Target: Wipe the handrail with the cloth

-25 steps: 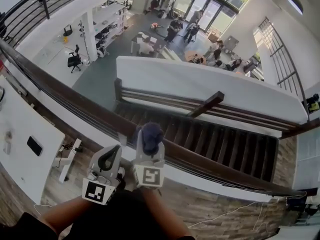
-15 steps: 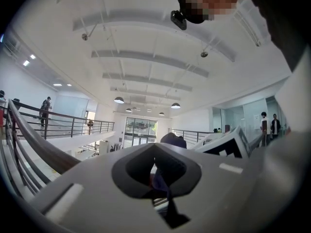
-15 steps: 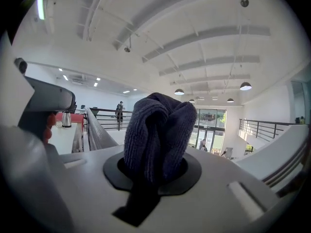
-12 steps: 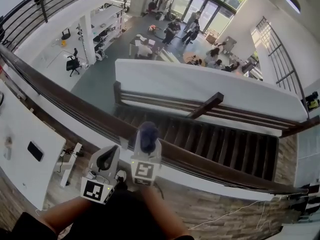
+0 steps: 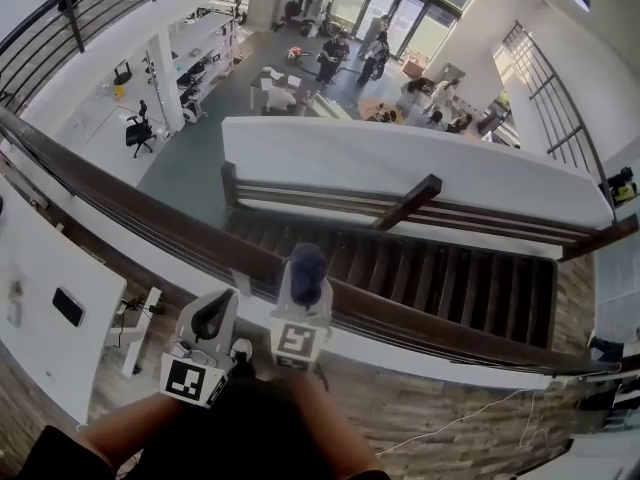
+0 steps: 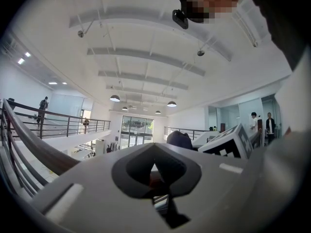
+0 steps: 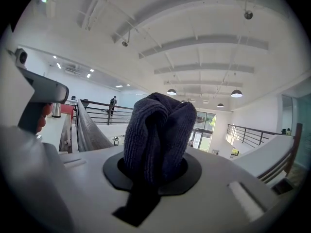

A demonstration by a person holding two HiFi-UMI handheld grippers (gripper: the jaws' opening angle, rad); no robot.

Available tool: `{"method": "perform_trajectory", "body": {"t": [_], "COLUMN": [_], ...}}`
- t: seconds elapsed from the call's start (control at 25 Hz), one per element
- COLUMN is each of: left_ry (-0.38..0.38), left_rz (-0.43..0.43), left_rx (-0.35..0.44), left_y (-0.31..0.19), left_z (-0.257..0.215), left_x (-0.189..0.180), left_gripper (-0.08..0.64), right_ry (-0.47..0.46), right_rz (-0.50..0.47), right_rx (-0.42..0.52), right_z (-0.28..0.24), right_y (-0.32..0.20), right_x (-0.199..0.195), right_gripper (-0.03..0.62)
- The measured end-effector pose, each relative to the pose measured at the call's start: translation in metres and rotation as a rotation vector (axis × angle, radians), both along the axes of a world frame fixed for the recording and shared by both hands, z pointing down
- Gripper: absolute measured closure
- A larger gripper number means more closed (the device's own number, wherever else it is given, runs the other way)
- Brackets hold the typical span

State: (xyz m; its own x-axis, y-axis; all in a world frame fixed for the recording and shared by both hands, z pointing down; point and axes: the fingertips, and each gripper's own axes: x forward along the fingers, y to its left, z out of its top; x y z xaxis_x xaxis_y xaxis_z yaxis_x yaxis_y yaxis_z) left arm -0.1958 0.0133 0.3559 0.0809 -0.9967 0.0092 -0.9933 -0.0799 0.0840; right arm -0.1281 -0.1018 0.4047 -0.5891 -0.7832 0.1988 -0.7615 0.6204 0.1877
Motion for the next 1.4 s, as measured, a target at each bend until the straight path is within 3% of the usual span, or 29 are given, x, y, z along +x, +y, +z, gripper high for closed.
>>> {"method": "perform_trajectory", "body": {"t": [0.16, 0.56, 1.4], "left_ry": [-0.017, 0.044, 0.019], "left_rz": [0.017, 0.012, 0.082], "left_rx": [-0.003, -0.017, -0.015], "left_y": [-0.002, -0.002, -0.016], "left_z": [-0.001, -0.004, -0.01], "left_x": [0.01, 0.04, 0.106], "left_gripper": [0.56, 0.56, 0.56], "right_ry": [0.002, 0.025, 0.016], "right_rz": [0.013, 0.058, 0.115], "right_rx": [-0.002, 0.009, 0.001], "right_z": [0.002, 0.003, 0.007], "right_y": [-0.004, -0.016, -0.021], "right_x": [0.018, 0.069, 0.145], "right_gripper": [0.526, 0.526, 0.526]}}
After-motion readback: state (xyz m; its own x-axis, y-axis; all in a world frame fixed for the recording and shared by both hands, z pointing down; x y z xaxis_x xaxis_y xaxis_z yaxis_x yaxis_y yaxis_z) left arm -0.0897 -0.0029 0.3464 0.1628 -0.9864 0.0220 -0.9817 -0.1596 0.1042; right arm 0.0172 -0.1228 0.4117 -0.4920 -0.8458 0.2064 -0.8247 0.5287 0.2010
